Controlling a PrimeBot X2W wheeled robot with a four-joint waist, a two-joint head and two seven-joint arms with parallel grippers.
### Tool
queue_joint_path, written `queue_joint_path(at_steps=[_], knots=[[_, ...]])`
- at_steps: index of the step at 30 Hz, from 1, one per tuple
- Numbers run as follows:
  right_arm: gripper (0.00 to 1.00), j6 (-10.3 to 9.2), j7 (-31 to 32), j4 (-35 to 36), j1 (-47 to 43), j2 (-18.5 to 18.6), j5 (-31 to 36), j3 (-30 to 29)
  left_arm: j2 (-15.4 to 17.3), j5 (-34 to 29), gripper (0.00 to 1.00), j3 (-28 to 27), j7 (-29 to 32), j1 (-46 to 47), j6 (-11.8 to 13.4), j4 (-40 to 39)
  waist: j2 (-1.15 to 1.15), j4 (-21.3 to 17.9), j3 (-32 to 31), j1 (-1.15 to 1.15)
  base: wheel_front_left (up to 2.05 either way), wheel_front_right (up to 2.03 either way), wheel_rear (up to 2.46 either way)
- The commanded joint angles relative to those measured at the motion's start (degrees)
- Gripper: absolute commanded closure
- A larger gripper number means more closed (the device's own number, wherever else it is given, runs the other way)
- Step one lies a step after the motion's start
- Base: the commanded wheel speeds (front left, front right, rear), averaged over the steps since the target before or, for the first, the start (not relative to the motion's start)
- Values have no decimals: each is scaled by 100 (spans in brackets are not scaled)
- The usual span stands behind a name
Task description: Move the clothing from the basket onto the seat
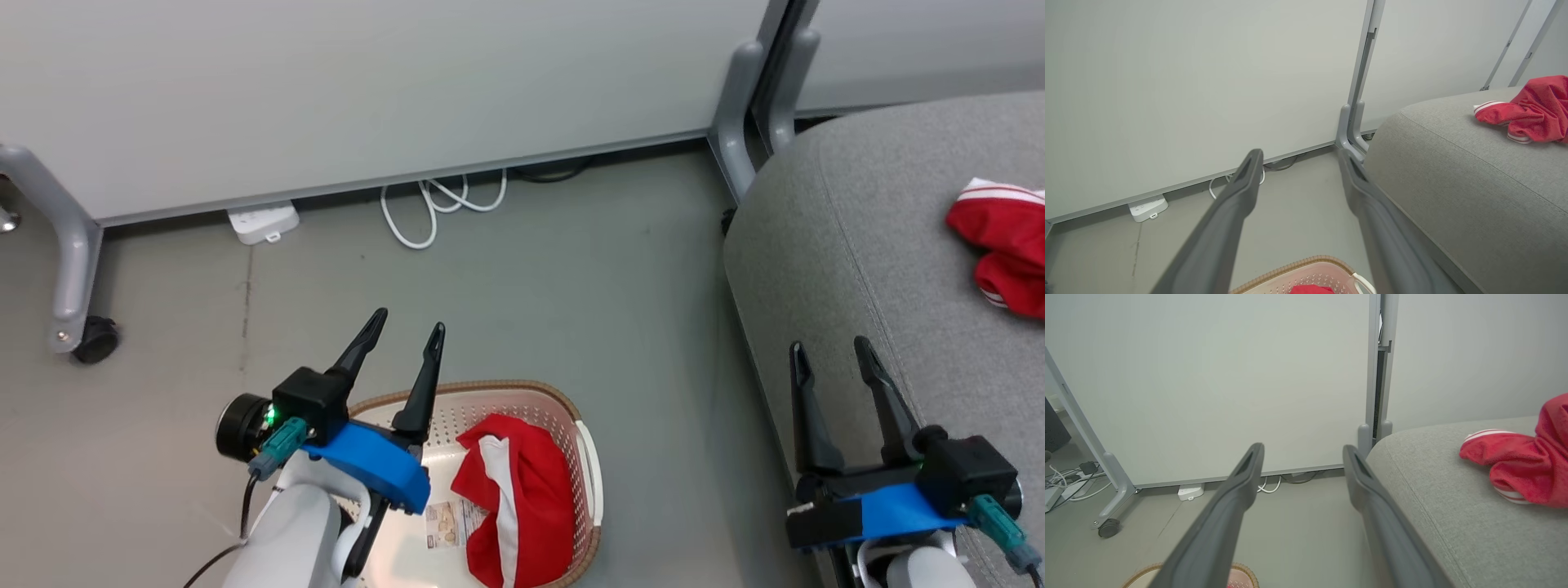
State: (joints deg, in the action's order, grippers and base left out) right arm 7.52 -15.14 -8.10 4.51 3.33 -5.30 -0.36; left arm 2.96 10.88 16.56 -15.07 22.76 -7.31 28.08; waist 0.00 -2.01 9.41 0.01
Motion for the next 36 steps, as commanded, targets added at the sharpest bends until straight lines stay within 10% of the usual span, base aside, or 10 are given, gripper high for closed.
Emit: queue_joint_path(at_steps=[1,36], knots=[[0,-6,-1,50,202,-24,8,31,15,50,0,85,-16,243,-22,172,0,-279,366,-1,0,0,0],[0,-6,-1,438,2005,-54,-313,304,247,1333,0,2233,1086,2533,-13,4213,0,-1313,3191,-1,0,0,0]])
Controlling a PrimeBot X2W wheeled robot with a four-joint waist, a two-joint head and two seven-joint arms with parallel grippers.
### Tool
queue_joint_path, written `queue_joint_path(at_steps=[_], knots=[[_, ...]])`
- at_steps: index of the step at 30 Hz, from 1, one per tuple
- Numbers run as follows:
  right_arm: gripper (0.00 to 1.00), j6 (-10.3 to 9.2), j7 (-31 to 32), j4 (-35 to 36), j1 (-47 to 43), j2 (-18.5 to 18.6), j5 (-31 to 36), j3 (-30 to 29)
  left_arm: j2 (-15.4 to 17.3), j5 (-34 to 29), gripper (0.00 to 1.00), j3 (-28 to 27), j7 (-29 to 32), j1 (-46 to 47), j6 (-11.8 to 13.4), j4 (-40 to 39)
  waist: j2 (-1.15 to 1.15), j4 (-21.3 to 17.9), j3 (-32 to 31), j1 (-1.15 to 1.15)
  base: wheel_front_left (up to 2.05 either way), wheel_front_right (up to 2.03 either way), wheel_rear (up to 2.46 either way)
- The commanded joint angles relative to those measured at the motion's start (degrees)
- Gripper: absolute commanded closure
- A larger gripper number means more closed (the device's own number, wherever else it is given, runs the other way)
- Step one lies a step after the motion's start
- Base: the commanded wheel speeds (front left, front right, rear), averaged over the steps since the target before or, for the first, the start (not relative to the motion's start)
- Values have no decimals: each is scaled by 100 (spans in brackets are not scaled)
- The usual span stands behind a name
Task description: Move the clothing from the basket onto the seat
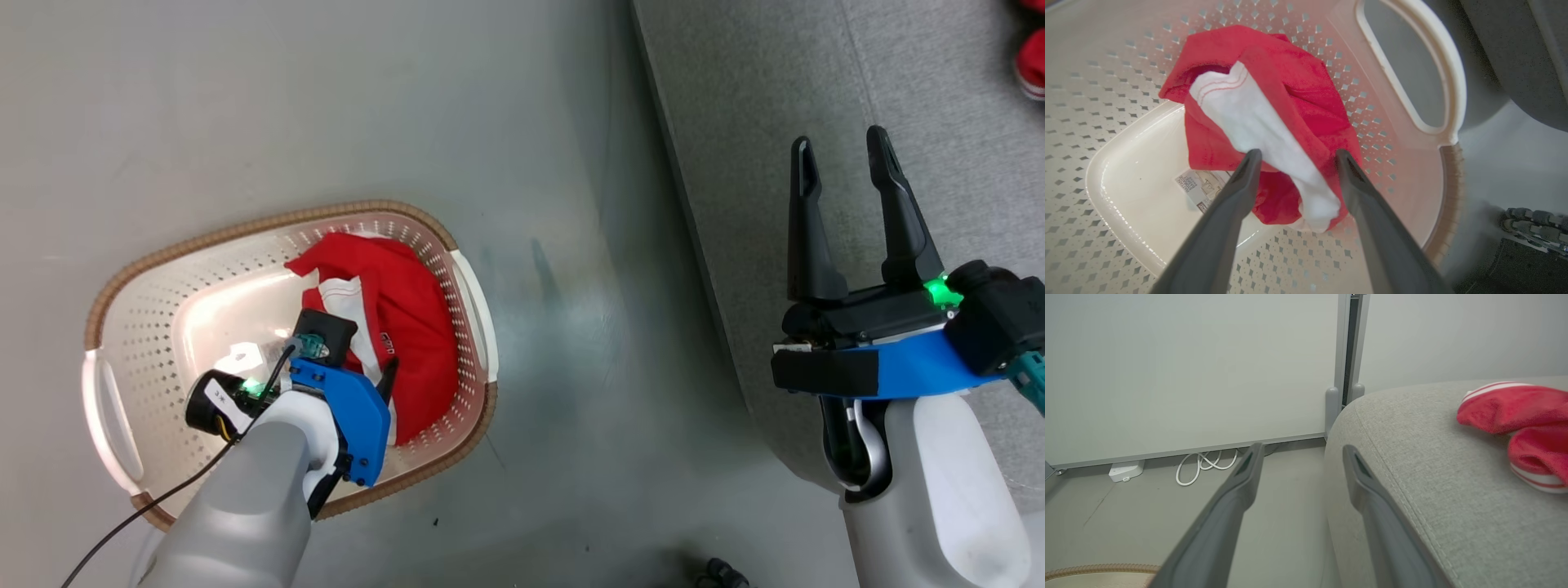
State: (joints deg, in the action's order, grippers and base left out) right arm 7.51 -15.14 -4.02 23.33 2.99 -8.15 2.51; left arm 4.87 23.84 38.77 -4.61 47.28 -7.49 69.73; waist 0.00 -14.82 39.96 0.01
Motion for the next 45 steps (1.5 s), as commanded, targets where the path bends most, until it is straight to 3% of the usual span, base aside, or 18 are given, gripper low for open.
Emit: queue_joint_path(at_steps=[1,16,22,24,25,34,45], knots=[[0,-4,-1,40,150,-20,-34,25,56,66,0,25,84,128,4,73,0,-42,194,-1,0,0,0],[0,-4,-1,89,415,-19,-157,109,270,119,0,91,397,614,194,366,0,-170,956,-1,0,0,0],[0,-5,-1,89,464,-19,-144,79,236,98,0,169,438,692,158,386,0,-135,1078,-1,0,0,0],[0,-5,-1,75,468,-19,-130,71,234,82,75,202,382,730,139,391,0,-116,1090,-1,0,0,0],[0,-5,-1,67,478,-19,-126,67,223,85,100,218,362,736,140,392,0,-107,1087,-1,0,0,0],[0,-5,-1,-23,422,-19,-106,10,86,237,100,261,251,643,71,405,0,16,822,-1,0,0,0],[0,-5,-1,-194,144,-16,-6,-69,-121,532,100,377,-286,263,-3,224,0,385,27,-1,0,0,0]])
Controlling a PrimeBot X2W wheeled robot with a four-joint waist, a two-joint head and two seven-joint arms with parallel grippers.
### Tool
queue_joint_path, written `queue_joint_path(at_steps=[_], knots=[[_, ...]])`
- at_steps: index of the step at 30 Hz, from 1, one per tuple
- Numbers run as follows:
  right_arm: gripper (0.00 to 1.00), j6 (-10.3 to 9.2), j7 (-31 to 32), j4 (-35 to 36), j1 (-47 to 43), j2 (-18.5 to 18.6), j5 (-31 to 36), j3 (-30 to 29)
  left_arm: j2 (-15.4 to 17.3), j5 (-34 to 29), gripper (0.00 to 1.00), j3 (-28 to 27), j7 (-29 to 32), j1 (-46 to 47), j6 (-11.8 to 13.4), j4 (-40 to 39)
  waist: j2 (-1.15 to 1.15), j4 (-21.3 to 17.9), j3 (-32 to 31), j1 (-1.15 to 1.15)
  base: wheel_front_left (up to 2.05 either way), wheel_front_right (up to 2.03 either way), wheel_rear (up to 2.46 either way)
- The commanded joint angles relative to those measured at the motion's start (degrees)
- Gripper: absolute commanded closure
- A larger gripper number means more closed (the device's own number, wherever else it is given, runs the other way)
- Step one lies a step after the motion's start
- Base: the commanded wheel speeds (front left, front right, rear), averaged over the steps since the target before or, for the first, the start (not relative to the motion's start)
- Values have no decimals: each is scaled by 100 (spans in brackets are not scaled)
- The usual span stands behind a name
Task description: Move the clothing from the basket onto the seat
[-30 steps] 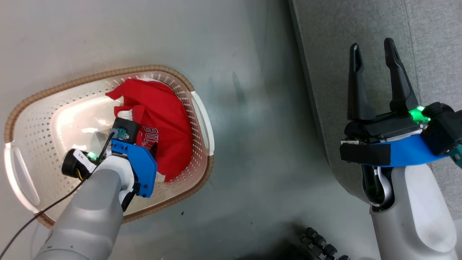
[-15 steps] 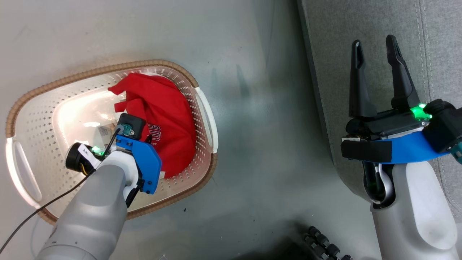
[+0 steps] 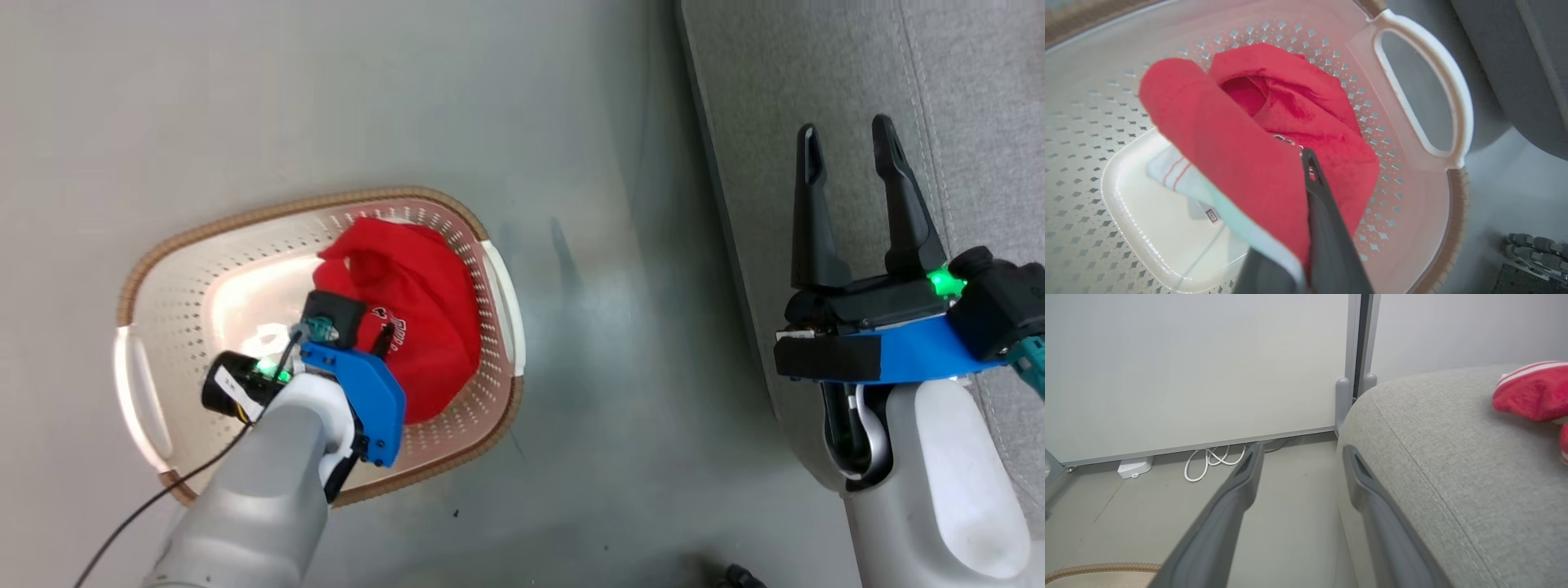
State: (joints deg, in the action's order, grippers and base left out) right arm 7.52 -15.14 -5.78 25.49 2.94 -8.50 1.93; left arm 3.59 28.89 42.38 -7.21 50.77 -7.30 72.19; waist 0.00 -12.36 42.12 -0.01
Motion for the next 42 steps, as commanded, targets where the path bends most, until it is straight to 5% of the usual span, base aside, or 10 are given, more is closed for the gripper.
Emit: queue_joint_path(at_steps=[1,26,42], knots=[[0,-5,-1,-39,-95,-11,46,-17,-2,60,100,46,-70,-140,-22,-66,0,180,-275,1,0,0,0],[0,-6,0,-515,-1186,-6,315,-287,74,1089,100,474,-800,-861,-20,-1365,0,933,-2382,1,0,0,0],[0,-5,0,-689,-1871,71,266,-232,199,802,100,119,-805,-924,7,-2913,0,1057,-3543,1,0,0,0]])
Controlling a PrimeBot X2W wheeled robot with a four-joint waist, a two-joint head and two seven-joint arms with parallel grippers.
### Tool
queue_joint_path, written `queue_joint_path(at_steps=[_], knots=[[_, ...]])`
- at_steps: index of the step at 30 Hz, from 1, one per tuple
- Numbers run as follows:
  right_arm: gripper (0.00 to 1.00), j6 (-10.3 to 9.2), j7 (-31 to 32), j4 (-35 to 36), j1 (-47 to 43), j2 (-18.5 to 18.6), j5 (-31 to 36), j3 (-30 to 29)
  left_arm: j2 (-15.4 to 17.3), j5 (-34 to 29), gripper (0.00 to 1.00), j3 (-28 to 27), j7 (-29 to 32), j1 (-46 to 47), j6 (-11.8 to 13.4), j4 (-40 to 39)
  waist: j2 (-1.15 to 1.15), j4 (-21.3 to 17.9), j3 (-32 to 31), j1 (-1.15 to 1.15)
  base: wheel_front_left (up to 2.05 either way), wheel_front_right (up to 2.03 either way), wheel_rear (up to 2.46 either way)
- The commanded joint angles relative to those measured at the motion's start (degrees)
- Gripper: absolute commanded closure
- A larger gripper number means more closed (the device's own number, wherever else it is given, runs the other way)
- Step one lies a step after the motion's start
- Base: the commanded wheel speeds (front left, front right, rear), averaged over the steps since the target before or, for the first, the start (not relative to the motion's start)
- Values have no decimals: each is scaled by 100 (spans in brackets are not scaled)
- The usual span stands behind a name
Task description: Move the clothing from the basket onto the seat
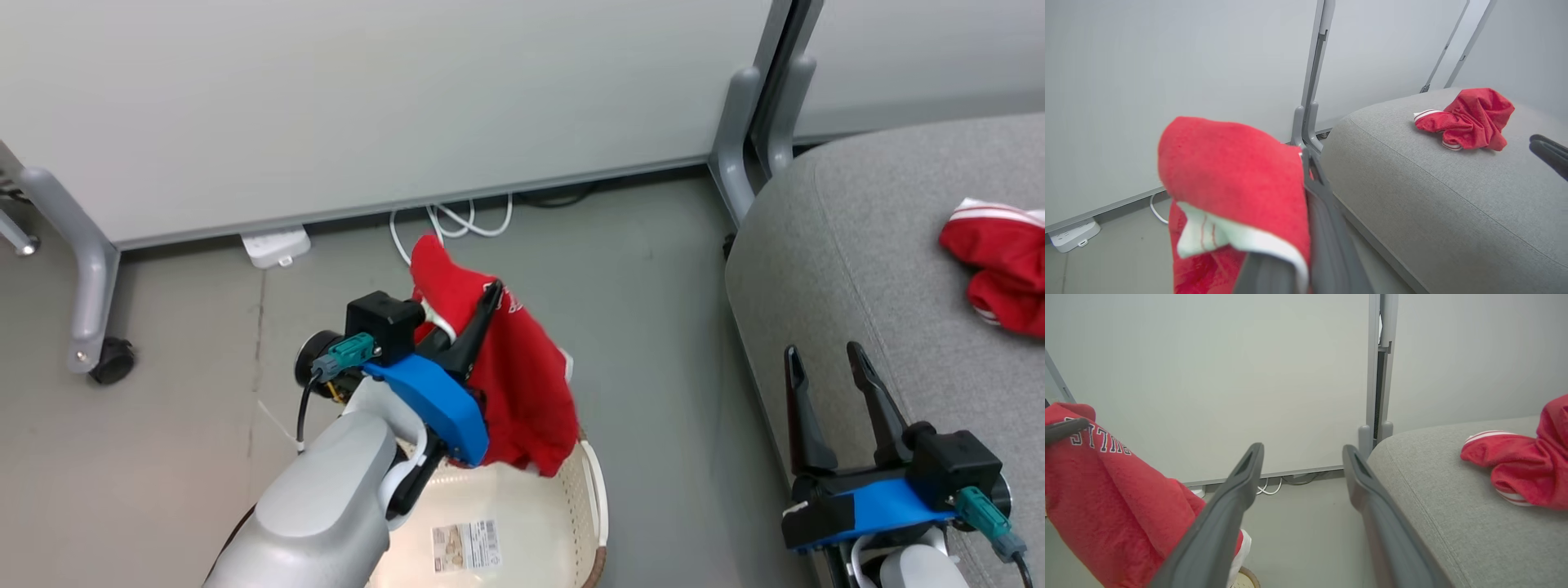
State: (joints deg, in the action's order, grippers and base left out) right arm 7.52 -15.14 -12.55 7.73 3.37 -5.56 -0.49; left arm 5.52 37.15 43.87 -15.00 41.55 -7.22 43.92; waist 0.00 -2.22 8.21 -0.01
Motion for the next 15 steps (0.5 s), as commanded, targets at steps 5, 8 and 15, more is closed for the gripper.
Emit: queue_joint_path(at_steps=[5,8,15], knots=[[0,-6,0,-22,-193,21,-46,55,6,-19,100,-45,-17,110,40,-420,0,45,-328,1,0,0,0],[0,-6,0,-41,-233,13,-59,58,0,-20,100,-37,-4,143,49,-538,0,47,-392,1,0,0,0],[0,-5,0,-90,-375,-4,-66,30,-29,-57,100,64,131,289,95,-986,0,93,-591,1,0,0,0]])
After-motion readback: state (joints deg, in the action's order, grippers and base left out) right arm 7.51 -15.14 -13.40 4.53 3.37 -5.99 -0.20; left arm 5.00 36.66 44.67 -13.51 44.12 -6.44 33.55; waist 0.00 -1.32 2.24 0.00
